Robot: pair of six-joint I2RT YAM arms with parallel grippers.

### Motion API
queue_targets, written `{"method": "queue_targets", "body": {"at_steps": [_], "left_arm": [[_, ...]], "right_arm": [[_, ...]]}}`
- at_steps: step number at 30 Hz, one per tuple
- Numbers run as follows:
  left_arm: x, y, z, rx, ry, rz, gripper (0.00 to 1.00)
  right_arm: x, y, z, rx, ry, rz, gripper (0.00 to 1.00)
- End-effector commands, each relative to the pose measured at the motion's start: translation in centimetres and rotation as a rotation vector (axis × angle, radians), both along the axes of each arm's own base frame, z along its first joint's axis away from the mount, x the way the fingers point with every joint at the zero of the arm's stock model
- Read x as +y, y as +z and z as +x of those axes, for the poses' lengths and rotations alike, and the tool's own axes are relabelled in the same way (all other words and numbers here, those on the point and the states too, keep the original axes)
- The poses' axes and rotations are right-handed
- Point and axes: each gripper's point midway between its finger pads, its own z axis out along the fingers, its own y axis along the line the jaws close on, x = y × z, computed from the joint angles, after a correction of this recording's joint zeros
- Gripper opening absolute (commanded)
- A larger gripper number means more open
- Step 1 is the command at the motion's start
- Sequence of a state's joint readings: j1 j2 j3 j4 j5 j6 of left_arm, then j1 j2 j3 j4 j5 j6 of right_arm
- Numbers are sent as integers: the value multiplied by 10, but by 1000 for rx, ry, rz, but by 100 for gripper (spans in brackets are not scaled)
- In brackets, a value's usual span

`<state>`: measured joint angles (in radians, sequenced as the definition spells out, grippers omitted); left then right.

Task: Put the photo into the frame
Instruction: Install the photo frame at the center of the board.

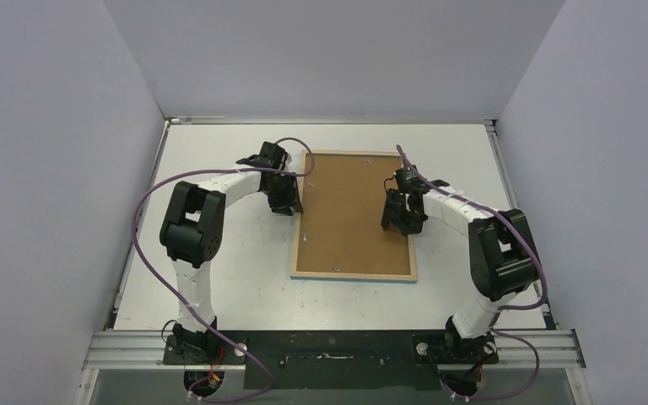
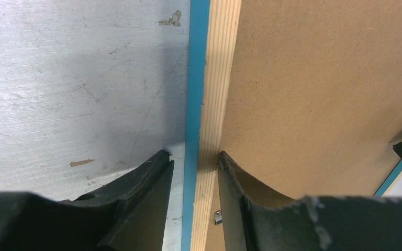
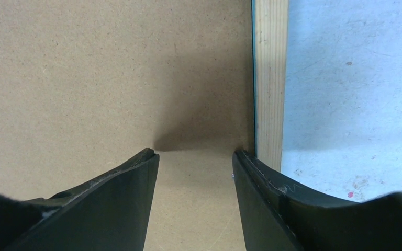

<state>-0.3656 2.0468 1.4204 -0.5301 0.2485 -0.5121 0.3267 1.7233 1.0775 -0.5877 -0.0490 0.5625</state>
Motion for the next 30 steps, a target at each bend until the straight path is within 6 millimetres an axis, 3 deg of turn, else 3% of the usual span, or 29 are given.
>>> {"method": "queue_targets", "body": {"at_steps": [1, 7, 17, 21, 24, 30], "left_arm": [[18, -45, -30, 134, -19, 102, 36], [17, -45, -30, 137, -24, 97, 36], [18, -44, -28, 136, -25, 90, 36], [19, -42, -27, 134, -19, 78, 36], [18, -39, -25, 129, -15, 56, 36], [7, -23, -17, 99, -22, -48, 39]], "right_arm": [[-12, -30, -23, 61, -40, 25, 56], [-17, -39, -35, 91, -44, 48, 57], [-15, -3, -39, 95, -41, 114, 55], [-16, 32, -21, 10, -57, 189, 48], [-12, 53, -7, -40, -45, 209, 51], [12, 64, 8, -100, -4, 255, 58]]}}
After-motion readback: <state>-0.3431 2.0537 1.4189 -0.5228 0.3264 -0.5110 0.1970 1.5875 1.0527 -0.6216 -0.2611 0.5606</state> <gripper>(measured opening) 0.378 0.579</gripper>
